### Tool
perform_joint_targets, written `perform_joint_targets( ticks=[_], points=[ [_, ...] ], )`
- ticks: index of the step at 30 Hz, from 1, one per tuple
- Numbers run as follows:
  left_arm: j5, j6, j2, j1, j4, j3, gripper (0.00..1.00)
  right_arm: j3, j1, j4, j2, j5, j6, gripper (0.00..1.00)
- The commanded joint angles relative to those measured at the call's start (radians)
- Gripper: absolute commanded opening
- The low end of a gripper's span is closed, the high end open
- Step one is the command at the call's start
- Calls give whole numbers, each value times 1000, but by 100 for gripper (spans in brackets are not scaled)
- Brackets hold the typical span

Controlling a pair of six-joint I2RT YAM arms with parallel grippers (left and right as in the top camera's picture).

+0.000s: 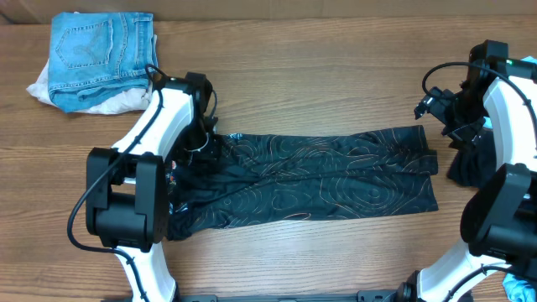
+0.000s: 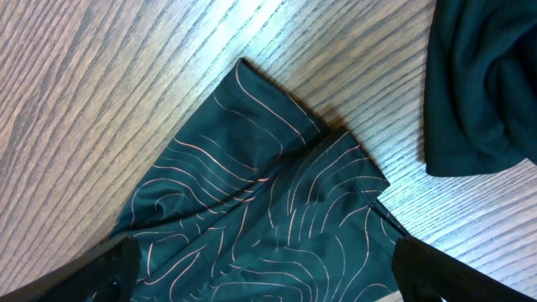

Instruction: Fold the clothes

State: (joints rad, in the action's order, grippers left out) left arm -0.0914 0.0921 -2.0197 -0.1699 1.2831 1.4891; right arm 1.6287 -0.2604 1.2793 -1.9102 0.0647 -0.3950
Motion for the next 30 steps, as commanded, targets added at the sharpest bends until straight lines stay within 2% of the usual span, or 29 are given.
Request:
perform_joint_targets(
  ticks=[1, 9, 16, 21, 23, 24, 26, 28, 30],
  points=[
    [-5, 97, -3, 2, 82, 80, 4, 0, 5, -1, 31, 5, 2, 100],
    [69, 148, -2, 2, 284, 102, 4, 0, 5, 16, 31, 8, 2, 100],
    [45, 148, -2, -9, 347, 99, 4, 0, 5, 18, 31, 9, 2, 100],
    [9, 148, -2, -43, 366, 77, 9, 0, 5, 18, 31, 9, 2, 100],
    [5, 148, -2, -70, 366, 56, 15, 0, 5, 18, 31, 9, 2, 100],
    [5, 148, -2, -82, 367, 45, 22, 0, 5, 19, 31, 9, 2, 100],
    [13, 148, -2, -109, 368, 16, 45, 0, 5, 21, 31, 9, 2, 100],
    [46, 148, -2, -130, 366, -3, 47, 0, 5, 26, 31, 9, 2, 100],
    [104, 159, -2, -141, 357, -8, 44, 0, 5, 36, 31, 9, 2, 100]
  ],
)
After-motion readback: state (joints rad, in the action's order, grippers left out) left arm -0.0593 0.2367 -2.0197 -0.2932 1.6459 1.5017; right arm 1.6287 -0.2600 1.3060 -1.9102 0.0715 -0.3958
